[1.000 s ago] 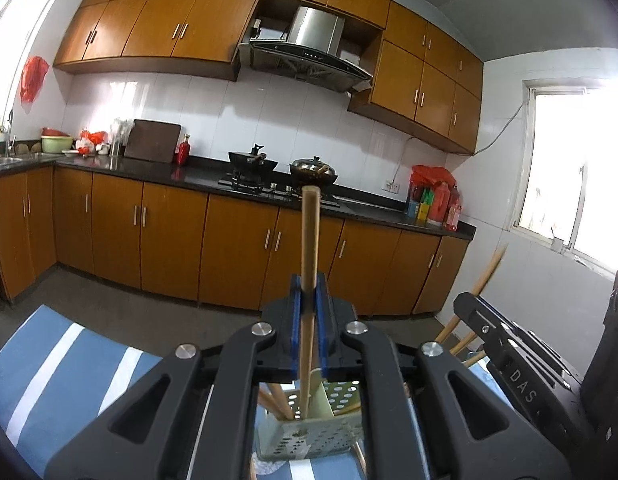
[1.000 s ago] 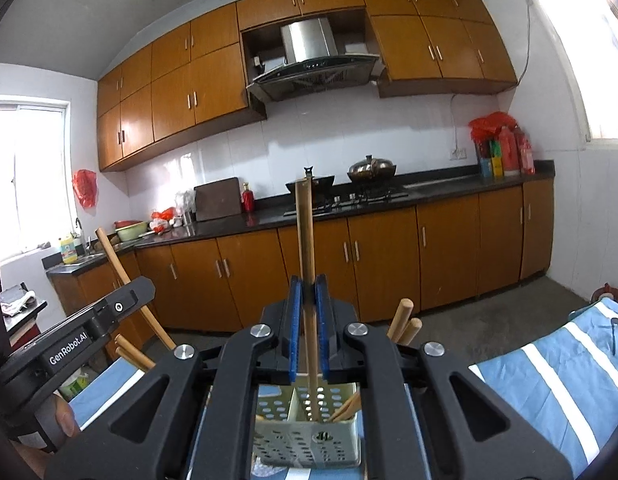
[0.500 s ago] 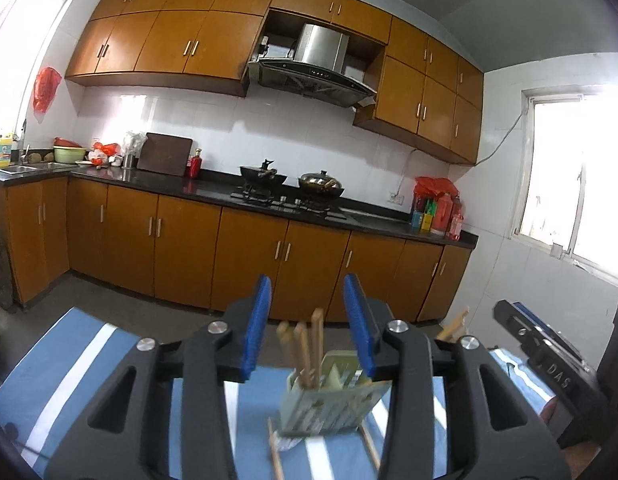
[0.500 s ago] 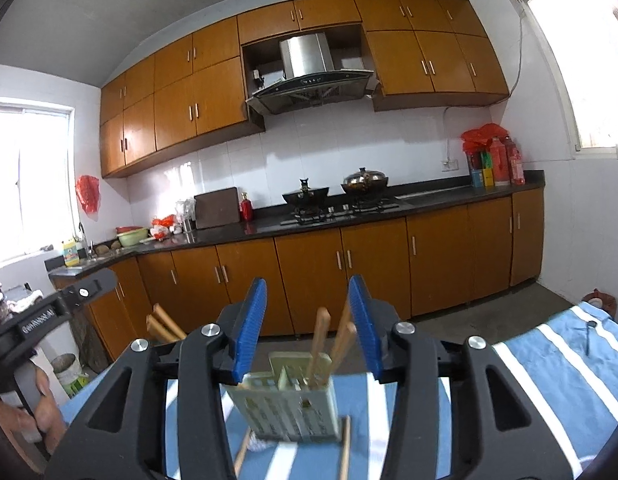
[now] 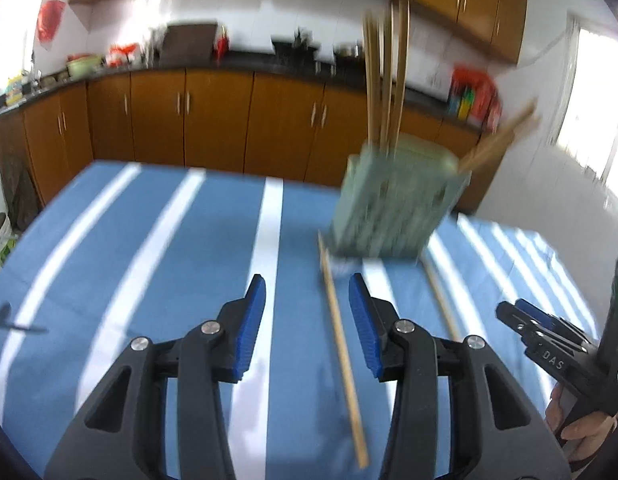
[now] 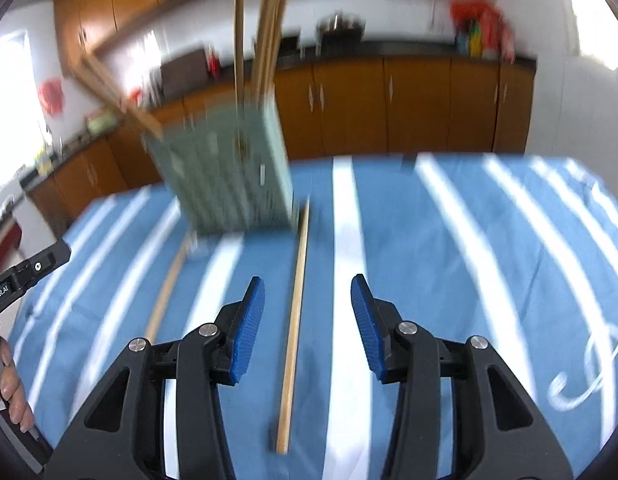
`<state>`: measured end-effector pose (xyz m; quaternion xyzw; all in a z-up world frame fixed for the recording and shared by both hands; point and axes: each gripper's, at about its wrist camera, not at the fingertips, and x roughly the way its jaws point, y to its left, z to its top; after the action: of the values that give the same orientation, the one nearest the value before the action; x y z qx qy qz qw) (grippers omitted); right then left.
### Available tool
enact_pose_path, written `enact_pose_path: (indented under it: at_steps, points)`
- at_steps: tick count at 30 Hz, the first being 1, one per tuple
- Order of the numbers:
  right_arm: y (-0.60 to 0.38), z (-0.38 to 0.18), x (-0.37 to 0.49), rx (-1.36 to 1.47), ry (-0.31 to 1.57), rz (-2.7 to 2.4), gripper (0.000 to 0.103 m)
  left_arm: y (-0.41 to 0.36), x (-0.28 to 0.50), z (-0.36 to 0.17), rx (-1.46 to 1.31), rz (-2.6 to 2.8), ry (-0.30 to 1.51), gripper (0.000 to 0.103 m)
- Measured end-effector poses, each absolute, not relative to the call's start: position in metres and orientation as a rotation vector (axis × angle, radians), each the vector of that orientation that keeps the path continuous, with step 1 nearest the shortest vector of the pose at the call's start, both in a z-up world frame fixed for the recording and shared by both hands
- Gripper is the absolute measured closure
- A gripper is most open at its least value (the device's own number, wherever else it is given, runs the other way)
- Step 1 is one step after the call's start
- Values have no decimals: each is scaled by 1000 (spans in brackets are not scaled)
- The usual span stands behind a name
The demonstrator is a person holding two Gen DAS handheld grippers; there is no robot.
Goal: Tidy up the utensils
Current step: 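Open both tools over the holder and move back to the table, then close the right tool on a remaining chopstick while the left tool grasps the last, then hold both grasped chopsticks against the table cloth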
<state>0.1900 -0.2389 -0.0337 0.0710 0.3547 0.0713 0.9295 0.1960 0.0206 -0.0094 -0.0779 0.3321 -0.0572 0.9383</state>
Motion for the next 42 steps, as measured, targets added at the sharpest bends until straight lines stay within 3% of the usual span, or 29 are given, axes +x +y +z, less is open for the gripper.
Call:
enact_pose_path:
  at_steps: [1, 8, 10, 11, 20, 26, 42]
  points:
    - [-237, -45, 192, 150, 770, 158, 65, 18, 196, -17, -151, -121, 701, 60]
    - [-219, -76, 187, 126, 873, 182, 81, -3, 195, -44, -99, -147, 774, 60]
    - [-218, -77, 187, 94, 864, 160, 94, -8, 195, -48, -92, -157, 787, 60]
    - [-220, -77, 188, 96, 863, 152, 95, -11, 196, -50, -89, -161, 793, 60]
    - [-246, -77, 186, 161, 855, 88, 95, -30, 200, -70, -49, -162, 852, 65]
    - [-247, -78, 186, 160, 855, 89, 95, -35, 205, -80, -25, -128, 880, 94]
    - [-256, -77, 205, 118, 853, 36, 95, 12, 244, -79, -42, -58, 886, 94]
